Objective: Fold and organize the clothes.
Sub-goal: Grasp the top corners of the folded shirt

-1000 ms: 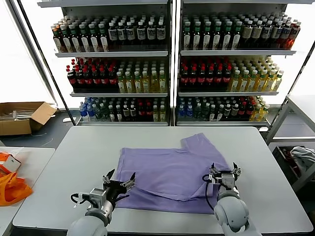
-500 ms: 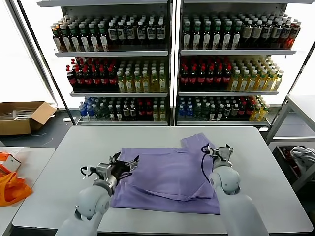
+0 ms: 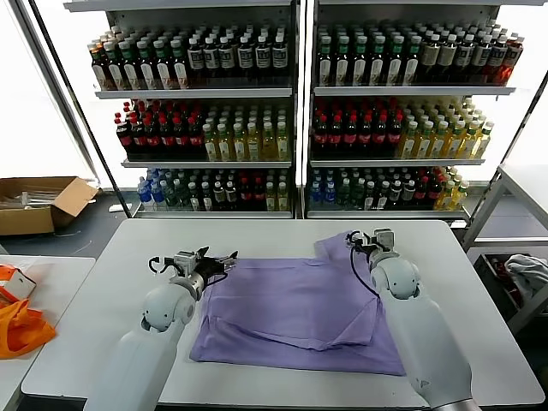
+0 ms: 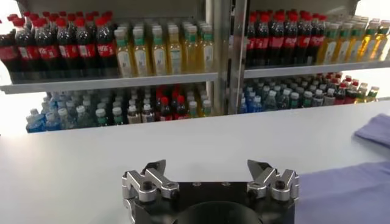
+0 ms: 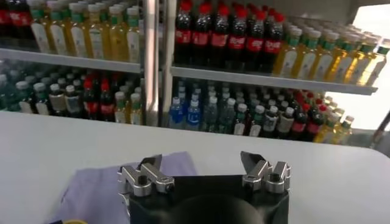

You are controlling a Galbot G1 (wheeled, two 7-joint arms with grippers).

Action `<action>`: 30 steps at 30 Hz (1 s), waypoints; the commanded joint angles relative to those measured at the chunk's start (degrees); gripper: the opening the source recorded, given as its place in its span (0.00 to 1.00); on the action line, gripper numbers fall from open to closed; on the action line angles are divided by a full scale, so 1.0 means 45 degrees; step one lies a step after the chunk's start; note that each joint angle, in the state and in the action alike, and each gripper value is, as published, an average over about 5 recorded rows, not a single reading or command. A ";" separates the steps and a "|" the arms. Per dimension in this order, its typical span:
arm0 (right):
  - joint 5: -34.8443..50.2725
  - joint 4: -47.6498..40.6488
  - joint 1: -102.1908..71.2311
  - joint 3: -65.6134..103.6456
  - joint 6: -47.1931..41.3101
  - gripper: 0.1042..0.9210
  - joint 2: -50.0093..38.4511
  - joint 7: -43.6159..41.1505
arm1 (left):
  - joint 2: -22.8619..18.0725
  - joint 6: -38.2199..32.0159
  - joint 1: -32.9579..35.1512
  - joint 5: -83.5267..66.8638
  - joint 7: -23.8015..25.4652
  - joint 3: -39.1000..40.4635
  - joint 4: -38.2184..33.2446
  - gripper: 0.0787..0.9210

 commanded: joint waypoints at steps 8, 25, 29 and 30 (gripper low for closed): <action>0.0118 -0.2244 0.1235 -0.0195 -0.0014 0.88 -0.0049 -0.1900 | -0.0054 0.0027 -0.0783 -0.0414 -0.0061 0.0094 0.0961 0.88; 0.0518 -0.2757 0.1425 0.0019 0.0013 0.88 0.0388 -0.1131 | -0.0028 0.0033 -0.0361 -0.0475 -0.0076 0.0041 0.0783 0.88; 0.0532 -0.2757 0.1384 0.0038 0.0015 0.88 0.0459 -0.1053 | -0.0087 0.0032 -0.0157 -0.0510 -0.0088 0.0018 0.0739 0.88; 0.0527 -0.2766 0.1367 0.0043 0.0016 0.88 0.0486 -0.1023 | -0.0115 0.0031 -0.0136 -0.0509 -0.0097 0.0002 0.0780 0.88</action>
